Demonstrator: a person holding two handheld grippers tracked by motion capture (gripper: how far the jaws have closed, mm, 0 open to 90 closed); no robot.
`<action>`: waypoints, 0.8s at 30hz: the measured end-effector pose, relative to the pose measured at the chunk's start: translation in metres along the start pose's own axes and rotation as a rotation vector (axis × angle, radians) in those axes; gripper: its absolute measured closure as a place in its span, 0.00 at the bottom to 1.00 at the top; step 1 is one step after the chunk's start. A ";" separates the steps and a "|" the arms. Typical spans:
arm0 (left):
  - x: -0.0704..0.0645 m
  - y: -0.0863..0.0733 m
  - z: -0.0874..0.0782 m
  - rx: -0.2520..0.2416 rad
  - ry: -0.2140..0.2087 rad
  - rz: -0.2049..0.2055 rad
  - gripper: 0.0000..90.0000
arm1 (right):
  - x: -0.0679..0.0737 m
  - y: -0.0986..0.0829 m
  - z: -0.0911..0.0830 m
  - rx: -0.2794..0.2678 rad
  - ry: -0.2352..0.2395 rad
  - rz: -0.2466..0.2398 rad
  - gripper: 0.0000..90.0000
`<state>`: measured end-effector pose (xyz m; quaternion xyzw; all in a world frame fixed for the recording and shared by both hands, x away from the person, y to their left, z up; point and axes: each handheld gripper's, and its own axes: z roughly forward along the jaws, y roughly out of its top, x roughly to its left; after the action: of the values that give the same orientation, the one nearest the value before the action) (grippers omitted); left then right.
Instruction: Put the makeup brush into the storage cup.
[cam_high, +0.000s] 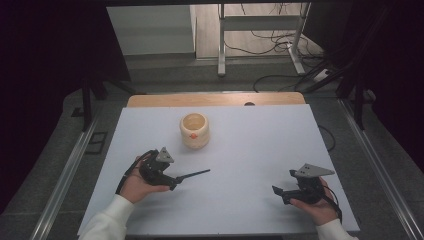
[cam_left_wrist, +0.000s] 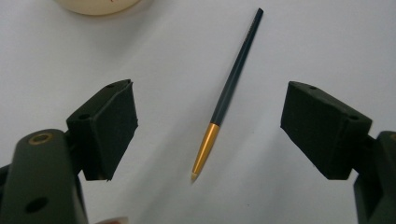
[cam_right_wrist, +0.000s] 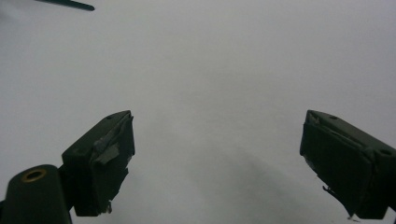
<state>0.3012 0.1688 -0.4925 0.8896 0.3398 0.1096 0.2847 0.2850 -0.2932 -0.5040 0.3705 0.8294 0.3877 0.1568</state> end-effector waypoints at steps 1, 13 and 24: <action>0.000 0.000 0.001 0.004 0.000 0.001 0.21 | 0.000 0.000 0.000 0.000 0.000 0.000 0.12; 0.002 0.003 0.009 0.063 -0.031 0.040 0.23 | 0.000 0.000 0.000 0.005 0.000 -0.003 0.12; 0.002 0.009 0.014 0.127 -0.042 0.095 0.26 | 0.000 0.000 0.000 0.005 0.002 -0.004 0.12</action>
<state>0.3136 0.1586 -0.4987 0.9231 0.2976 0.0825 0.2291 0.2852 -0.2929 -0.5043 0.3690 0.8311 0.3857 0.1559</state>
